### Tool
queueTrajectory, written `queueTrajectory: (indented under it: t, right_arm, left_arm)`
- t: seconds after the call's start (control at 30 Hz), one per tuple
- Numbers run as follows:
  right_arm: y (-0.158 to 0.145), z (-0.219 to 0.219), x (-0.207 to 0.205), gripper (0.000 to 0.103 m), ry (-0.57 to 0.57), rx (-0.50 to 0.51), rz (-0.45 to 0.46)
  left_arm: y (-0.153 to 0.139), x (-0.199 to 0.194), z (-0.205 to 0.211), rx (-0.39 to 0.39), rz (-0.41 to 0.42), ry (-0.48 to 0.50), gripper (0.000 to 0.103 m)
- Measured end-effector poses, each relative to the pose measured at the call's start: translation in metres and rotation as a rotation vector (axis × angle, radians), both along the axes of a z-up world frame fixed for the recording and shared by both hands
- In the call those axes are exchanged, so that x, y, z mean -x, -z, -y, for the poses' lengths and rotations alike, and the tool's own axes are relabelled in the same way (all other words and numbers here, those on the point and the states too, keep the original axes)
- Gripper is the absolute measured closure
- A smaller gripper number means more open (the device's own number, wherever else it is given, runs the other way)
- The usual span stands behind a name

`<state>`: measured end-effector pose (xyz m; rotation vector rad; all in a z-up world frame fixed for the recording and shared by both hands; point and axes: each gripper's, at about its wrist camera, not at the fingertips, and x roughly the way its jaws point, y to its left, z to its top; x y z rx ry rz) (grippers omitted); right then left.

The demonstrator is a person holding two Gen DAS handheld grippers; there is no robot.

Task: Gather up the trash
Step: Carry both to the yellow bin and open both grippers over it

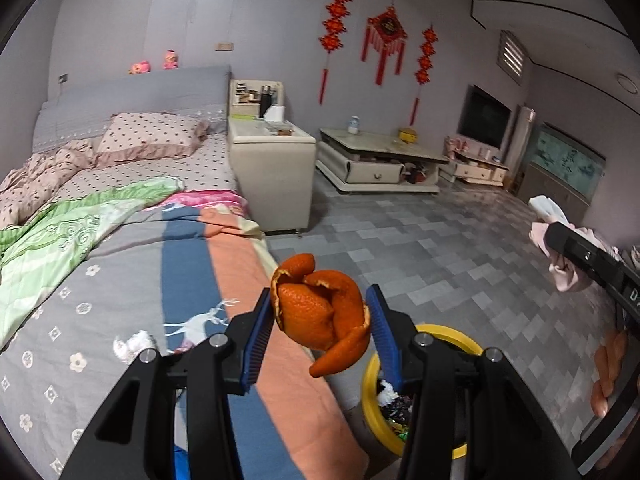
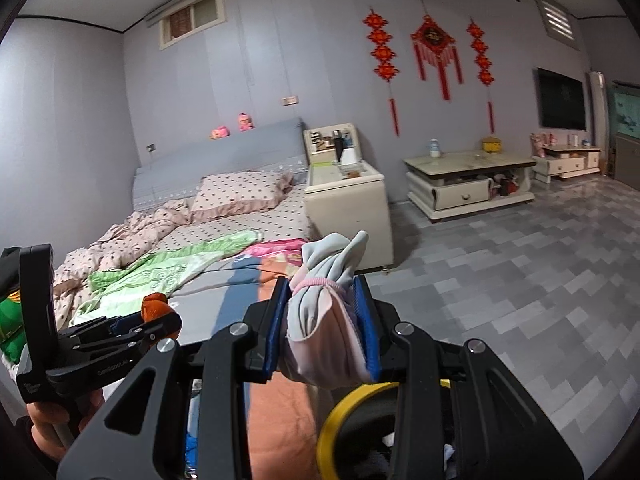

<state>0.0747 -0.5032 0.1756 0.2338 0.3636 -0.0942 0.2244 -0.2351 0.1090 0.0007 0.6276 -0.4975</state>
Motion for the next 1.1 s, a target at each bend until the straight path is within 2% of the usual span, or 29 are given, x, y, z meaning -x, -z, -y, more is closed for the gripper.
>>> queueTrajectory:
  t: [0.27, 0.53, 0.73, 0.8, 0.9, 0.97, 1.1]
  right_arm:
    - [0.036, 0.044, -0.001, 0.071, 0.048, -0.028, -0.057]
    - [0.094, 0.075, -0.01, 0.072, 0.105, -0.052, -0.137]
    - [0.122, 0.097, -0.004, 0.071, 0.159, -0.083, -0.151]
    - [0.127, 0.103, -0.001, 0.071, 0.178, -0.082, -0.152]
    - [0.13, 0.108, 0.001, 0.07, 0.192, -0.077, -0.151]
    - [0.133, 0.108, 0.004, 0.066, 0.205, -0.068, -0.143]
    - [0.129, 0.106, 0.005, 0.06, 0.221, -0.062, -0.127]
  left_arm:
    - [0.032, -0.007, 0.05, -0.04, -0.039, 0.079, 0.059]
    - [0.094, -0.025, 0.095, -0.068, -0.149, 0.149, 0.059]
    - [0.143, -0.03, 0.122, -0.101, -0.222, 0.201, 0.057]
    - [0.157, -0.029, 0.13, -0.11, -0.24, 0.225, 0.054]
    - [0.165, -0.024, 0.139, -0.111, -0.238, 0.242, 0.04]
    - [0.166, -0.02, 0.143, -0.103, -0.235, 0.262, 0.03]
    - [0.166, -0.012, 0.152, -0.116, -0.216, 0.293, 0.023]
